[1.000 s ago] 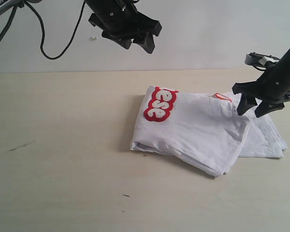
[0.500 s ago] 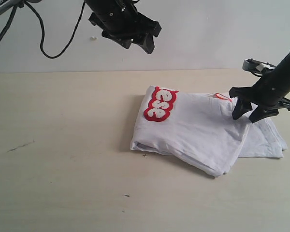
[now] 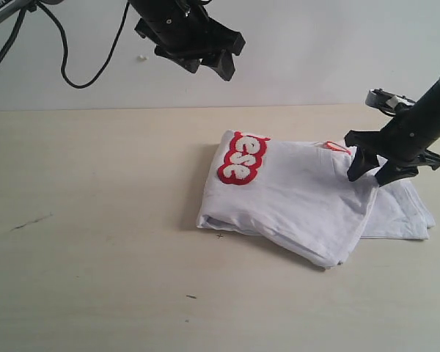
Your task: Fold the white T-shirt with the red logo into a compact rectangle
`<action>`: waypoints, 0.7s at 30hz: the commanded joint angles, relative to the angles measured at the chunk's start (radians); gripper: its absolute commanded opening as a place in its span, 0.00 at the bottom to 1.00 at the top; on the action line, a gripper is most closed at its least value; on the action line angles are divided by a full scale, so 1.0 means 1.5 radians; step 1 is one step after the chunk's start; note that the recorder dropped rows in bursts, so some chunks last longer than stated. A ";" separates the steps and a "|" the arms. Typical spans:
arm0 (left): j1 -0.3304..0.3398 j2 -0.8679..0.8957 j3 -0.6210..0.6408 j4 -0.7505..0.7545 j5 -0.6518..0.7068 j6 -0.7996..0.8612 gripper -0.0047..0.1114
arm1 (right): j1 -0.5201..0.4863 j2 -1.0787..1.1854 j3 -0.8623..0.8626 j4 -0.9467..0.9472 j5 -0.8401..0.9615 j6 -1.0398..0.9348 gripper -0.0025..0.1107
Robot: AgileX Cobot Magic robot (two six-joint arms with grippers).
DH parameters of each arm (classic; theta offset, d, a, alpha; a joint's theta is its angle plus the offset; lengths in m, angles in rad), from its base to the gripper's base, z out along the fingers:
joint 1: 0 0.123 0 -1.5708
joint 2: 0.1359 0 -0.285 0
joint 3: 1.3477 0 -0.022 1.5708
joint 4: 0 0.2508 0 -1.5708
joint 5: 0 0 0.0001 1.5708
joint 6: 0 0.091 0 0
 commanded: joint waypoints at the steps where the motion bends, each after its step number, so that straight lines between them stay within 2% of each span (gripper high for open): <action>1: 0.001 -0.001 -0.006 0.004 -0.008 0.004 0.58 | 0.004 -0.004 -0.004 0.037 0.031 -0.010 0.49; 5: 0.008 -0.001 -0.006 0.002 -0.008 0.004 0.58 | 0.032 -0.008 -0.004 0.031 0.024 -0.019 0.49; 9: 0.008 -0.001 -0.006 0.002 -0.006 0.004 0.58 | 0.042 0.005 -0.004 -0.040 0.020 0.013 0.46; 11: 0.008 -0.001 -0.006 0.001 -0.002 0.004 0.58 | 0.042 0.004 -0.004 -0.065 0.020 0.028 0.35; 13: 0.008 -0.001 -0.006 0.001 -0.002 0.004 0.58 | 0.043 -0.004 -0.004 -0.065 0.016 0.020 0.16; 15: 0.008 -0.001 -0.006 0.001 -0.002 0.004 0.58 | 0.043 -0.015 -0.004 -0.058 0.007 -0.001 0.02; 18: 0.008 -0.001 -0.006 0.001 -0.002 0.004 0.58 | 0.051 -0.059 -0.023 -0.035 0.010 -0.025 0.02; 21: 0.008 -0.001 -0.006 0.004 -0.006 0.004 0.58 | 0.060 -0.144 -0.051 -0.069 0.013 -0.035 0.02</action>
